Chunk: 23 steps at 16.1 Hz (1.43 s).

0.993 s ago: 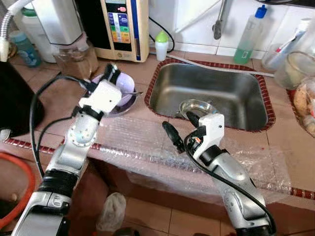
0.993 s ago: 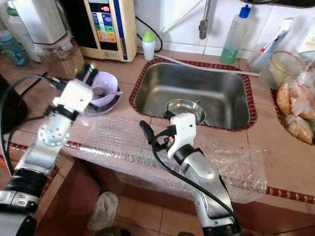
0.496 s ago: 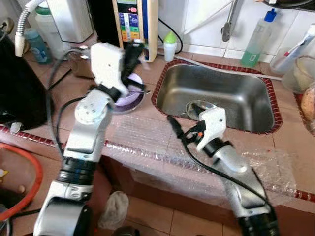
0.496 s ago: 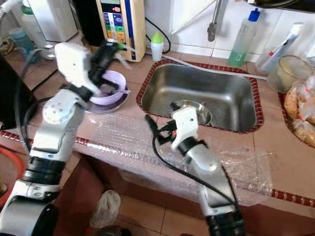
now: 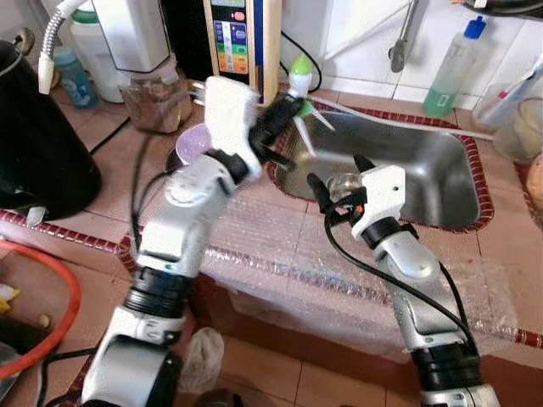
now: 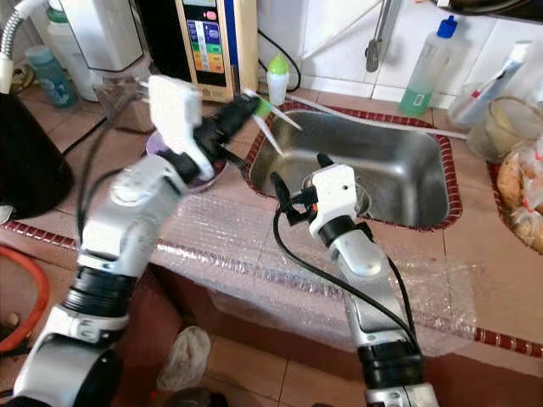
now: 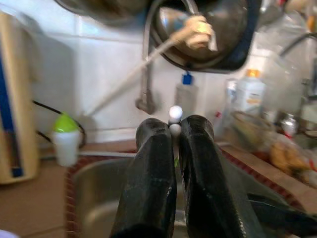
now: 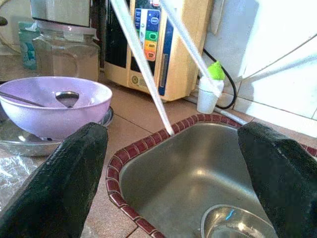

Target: Kitchen organization

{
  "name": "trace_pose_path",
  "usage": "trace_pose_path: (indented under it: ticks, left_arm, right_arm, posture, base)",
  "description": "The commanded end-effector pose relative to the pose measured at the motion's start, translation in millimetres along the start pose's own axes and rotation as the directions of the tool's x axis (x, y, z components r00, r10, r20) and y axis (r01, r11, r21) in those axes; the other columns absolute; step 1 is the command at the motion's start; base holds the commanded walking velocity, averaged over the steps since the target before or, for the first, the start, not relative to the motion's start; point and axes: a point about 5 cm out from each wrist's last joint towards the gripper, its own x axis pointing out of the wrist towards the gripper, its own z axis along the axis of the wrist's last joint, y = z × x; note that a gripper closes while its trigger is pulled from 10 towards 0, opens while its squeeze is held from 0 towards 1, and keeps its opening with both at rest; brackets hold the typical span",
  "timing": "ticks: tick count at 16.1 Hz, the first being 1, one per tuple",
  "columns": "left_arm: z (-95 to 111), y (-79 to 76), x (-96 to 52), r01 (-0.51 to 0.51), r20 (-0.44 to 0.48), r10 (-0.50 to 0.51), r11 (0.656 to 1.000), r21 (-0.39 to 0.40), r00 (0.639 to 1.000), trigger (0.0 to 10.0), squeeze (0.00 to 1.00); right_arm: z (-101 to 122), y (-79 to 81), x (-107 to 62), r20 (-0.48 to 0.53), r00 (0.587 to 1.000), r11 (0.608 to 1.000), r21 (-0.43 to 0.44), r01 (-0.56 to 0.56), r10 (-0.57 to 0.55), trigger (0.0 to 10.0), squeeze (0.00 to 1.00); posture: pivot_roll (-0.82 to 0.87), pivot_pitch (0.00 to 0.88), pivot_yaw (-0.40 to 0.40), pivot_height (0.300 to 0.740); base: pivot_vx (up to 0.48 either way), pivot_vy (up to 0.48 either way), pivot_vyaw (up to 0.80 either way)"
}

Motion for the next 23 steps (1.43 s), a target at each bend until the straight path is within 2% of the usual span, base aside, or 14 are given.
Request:
trace_pose_path:
  ticks: [1, 4, 5, 6, 7, 8, 10, 12, 17, 20, 21, 23]
  left_arm:
    - [0.5, -6.5, 2.6, 0.031, -0.01, -0.031, 1.0, -0.006, 0.999, 0.0, 0.0]
    - [-14.8, -18.9, 2.5, 0.046, -0.057, -0.049, 0.997, -0.057, 0.997, 0.0, 0.0]
    - [-17.1, -21.6, 2.2, 0.043, -0.06, -0.049, 0.995, -0.088, 0.997, 0.0, 0.0]
    - [-21.1, -23.9, 0.2, 0.041, -0.073, -0.048, 0.995, -0.091, 0.996, 0.0, 0.0]
    - [-25.8, -24.6, -2.0, 0.036, -0.087, -0.046, 0.993, -0.108, 0.995, 0.0, 0.0]
    - [-33.3, -22.5, -6.1, 0.015, -0.111, -0.028, 0.993, -0.115, 0.993, 0.0, 0.0]
    - [-41.0, -19.8, -12.4, -0.012, -0.134, -0.005, 0.992, -0.128, 0.991, 0.0, 0.0]
    - [-39.4, -18.2, -12.3, -0.028, -0.128, 0.012, 0.991, -0.129, 0.992, 0.0, 0.0]
    - [-37.0, -10.5, -10.6, -0.088, -0.115, 0.074, 0.989, -0.12, 0.991, 0.0, 0.0]
    - [-34.4, -4.5, -7.8, -0.127, -0.099, 0.117, 0.986, -0.109, 0.988, 0.0, 0.0]
    - [-34.0, -3.4, -6.5, -0.13, -0.097, 0.119, 0.985, -0.114, 0.988, 0.0, 0.0]
    - [-34.4, -5.2, -4.8, -0.119, -0.096, 0.106, 0.983, -0.138, 0.99, 0.0, 0.0]
  right_arm:
    - [2.4, 2.4, 4.8, 0.014, 1.0, 1.0, 0.002, -0.025, 0.025, 10.0, 0.0]
    - [-1.8, 5.8, 15.7, 0.003, 0.996, 0.996, 0.013, -0.085, 0.085, 10.0, 0.0]
    - [-3.3, 5.4, 19.0, -0.002, 0.996, 0.995, 0.026, -0.091, 0.091, 7.1, 0.0]
    - [-3.8, 5.9, 23.6, -0.007, 0.993, 0.993, 0.004, -0.116, 0.116, 4.9, 0.0]
    - [-4.1, 5.7, 26.4, -0.008, 0.991, 0.991, -0.003, -0.137, 0.137, 4.3, 0.0]
    - [-3.7, 5.0, 29.4, -0.01, 0.987, 0.987, -0.013, -0.158, 0.158, 0.0, 0.0]
    - [-3.5, 3.6, 36.8, -0.02, 0.981, 0.981, -0.023, -0.193, 0.193, 0.0, 0.0]
    - [-6.8, 2.2, 41.8, -0.058, 0.976, 0.977, -0.011, -0.213, 0.212, 0.0, 0.0]
    - [-14.0, 4.3, 46.7, -0.082, 0.982, 0.985, 0.034, -0.169, 0.171, 0.0, 0.0]
    - [-27.8, 9.7, 42.9, -0.115, 0.986, 0.99, 0.09, -0.113, 0.123, 0.0, 0.0]
    - [-29.8, 10.5, 42.3, -0.113, 0.988, 0.991, 0.092, -0.095, 0.105, 2.1, 0.0]
    - [-35.0, 10.3, 42.0, -0.114, 0.992, 0.995, 0.097, -0.033, 0.044, 1.8, 0.0]
  posture:
    - [-0.03, 0.0, 0.056, 0.74]
    - [-0.03, 0.0, 0.051, 0.74]
    - [-0.03, 0.0, 0.046, 0.74]
    - [-0.02, 0.0, 0.042, 0.74]
    - [-0.02, 0.0, 0.039, 0.74]
    - [-0.01, 0.0, 0.035, 0.74]
    - [-0.01, 0.0, 0.03, 0.74]
    - [0.0, 0.0, 0.026, 0.74]
    - [0.0, 0.0, 0.028, 0.74]
    - [-0.01, 0.0, 0.043, 0.74]
    - [-0.01, 0.0, 0.044, 0.74]
    - [-0.01, 0.0, 0.046, 0.74]
  base:
    - [0.0, 0.0, 0.0]
    - [0.0, 0.0, 0.0]
    - [0.0, 0.0, 0.0]
    - [0.0, 0.0, 0.0]
    - [0.0, 0.0, 0.0]
    - [0.0, 0.0, 0.0]
    - [0.0, 0.0, 0.0]
    - [0.0, 0.0, 0.0]
    - [0.0, 0.0, 0.0]
    - [0.0, 0.0, 0.0]
    - [0.0, 0.0, 0.0]
    - [0.0, 0.0, 0.0]
